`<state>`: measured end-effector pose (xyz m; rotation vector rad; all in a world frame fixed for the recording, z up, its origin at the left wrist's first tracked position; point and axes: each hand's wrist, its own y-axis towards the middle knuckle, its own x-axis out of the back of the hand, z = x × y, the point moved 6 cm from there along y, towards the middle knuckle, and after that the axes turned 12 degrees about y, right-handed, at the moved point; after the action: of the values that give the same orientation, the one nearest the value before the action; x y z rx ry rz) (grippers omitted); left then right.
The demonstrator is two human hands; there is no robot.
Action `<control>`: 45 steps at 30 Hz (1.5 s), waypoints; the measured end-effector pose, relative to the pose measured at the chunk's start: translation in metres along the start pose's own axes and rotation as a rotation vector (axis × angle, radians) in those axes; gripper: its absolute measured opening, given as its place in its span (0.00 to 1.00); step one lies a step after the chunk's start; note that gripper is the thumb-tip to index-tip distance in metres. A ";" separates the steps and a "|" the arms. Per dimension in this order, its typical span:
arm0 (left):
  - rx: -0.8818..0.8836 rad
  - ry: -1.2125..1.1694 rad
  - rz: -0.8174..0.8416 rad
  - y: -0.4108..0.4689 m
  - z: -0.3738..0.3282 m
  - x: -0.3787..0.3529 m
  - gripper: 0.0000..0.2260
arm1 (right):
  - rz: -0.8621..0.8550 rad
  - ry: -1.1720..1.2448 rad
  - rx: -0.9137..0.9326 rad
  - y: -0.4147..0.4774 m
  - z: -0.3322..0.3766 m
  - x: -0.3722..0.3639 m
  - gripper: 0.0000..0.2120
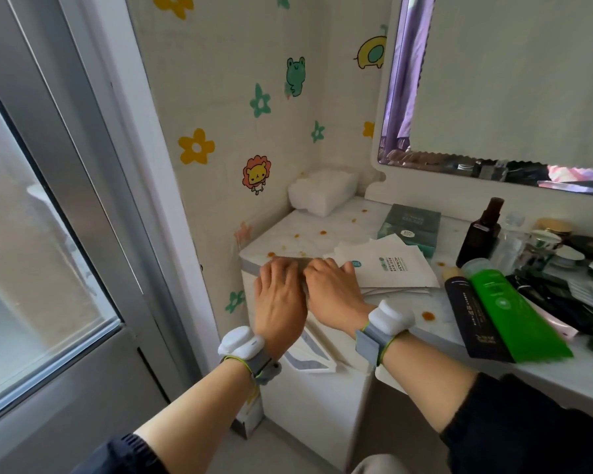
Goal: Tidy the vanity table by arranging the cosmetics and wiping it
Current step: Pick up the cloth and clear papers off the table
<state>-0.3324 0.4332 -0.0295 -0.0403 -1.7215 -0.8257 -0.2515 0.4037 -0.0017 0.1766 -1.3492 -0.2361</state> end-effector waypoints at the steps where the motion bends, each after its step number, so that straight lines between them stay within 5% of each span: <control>1: -0.032 -0.036 -0.003 -0.002 -0.004 0.000 0.16 | 0.022 0.007 -0.009 0.001 0.000 0.000 0.13; 5: -0.088 -0.025 0.065 -0.010 -0.012 -0.008 0.25 | 0.023 0.032 -0.037 0.003 -0.001 0.004 0.15; 10: -0.156 0.059 0.099 -0.003 -0.011 -0.011 0.28 | -0.243 0.026 -0.079 -0.001 -0.013 0.019 0.10; 16: -0.174 0.160 0.131 0.011 -0.005 -0.015 0.38 | -0.150 -0.031 -0.048 0.005 -0.019 0.015 0.15; 24: 0.064 0.194 0.298 0.034 0.040 -0.032 0.30 | -0.095 -0.088 -0.071 0.018 -0.033 0.009 0.16; 34: 0.115 0.151 0.524 0.075 0.045 -0.045 0.27 | -0.060 -0.076 -0.111 0.031 -0.038 0.003 0.14; 45: -0.172 0.129 0.552 0.070 -0.013 -0.052 0.24 | 0.001 -0.097 -0.143 0.030 -0.043 0.004 0.16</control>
<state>-0.2742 0.4987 -0.0383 -0.5432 -1.4121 -0.5446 -0.2066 0.4311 0.0009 0.0450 -1.4225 -0.3427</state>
